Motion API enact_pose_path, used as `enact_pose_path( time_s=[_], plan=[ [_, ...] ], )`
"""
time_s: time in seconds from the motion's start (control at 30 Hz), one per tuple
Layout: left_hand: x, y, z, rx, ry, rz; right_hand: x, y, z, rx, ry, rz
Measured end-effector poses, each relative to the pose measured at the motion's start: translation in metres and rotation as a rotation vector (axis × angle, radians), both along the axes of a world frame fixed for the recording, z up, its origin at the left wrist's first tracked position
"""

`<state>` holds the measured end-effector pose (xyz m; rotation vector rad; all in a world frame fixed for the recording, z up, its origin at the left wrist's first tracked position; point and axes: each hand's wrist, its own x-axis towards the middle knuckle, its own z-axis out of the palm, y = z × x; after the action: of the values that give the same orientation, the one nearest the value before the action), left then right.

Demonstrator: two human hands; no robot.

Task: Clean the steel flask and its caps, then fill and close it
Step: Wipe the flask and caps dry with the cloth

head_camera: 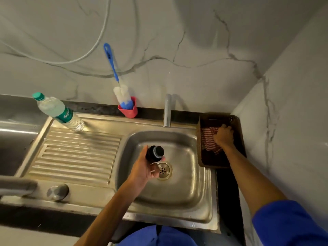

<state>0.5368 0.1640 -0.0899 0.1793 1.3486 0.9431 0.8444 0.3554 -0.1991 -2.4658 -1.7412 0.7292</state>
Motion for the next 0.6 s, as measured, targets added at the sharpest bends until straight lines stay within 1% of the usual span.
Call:
enact_pose_path(
  time_s=[0.1, 0.17, 0.23, 0.27, 0.3, 0.33, 0.37, 0.43, 0.5, 0.57, 0.6],
  plan=[
    [-0.003, -0.007, 0.0, -0.039, 0.048, -0.08, 0.004, 0.008, 0.015, 0.021, 0.129, -0.051],
    [-0.003, -0.011, 0.003, -0.013, -0.009, -0.092, 0.006, 0.007, 0.034, 0.017, 0.211, -0.08],
    [0.002, -0.011, 0.008, 0.003, -0.076, -0.07, 0.006, -0.004, 0.063, 0.051, 0.259, -0.02],
    [0.007, -0.009, 0.013, 0.019, -0.087, -0.069, 0.005, -0.013, 0.078, 0.097, 0.29, 0.017],
    [0.012, -0.007, 0.016, 0.044, -0.06, -0.087, 0.002, -0.023, 0.094, 0.156, 0.342, 0.024],
    [0.017, -0.006, 0.018, 0.076, -0.015, -0.12, -0.002, -0.037, 0.112, 0.199, 0.435, -0.01],
    [0.021, -0.005, 0.02, 0.112, 0.029, -0.161, -0.007, -0.053, 0.129, 0.235, 0.568, -0.06],
    [0.029, -0.004, 0.022, 0.18, 0.071, -0.211, -0.024, -0.087, 0.16, 0.331, 0.783, -0.124],
    [0.036, -0.002, 0.027, 0.257, 0.182, -0.233, -0.051, -0.127, 0.177, 0.445, 0.768, -0.078],
    [0.045, -0.001, 0.039, 0.359, 0.291, -0.227, -0.089, -0.171, 0.182, 0.445, 0.702, 0.053],
    [0.049, -0.002, 0.045, 0.411, 0.305, -0.219, -0.108, -0.192, 0.184, 0.419, 0.677, 0.153]
  ],
)
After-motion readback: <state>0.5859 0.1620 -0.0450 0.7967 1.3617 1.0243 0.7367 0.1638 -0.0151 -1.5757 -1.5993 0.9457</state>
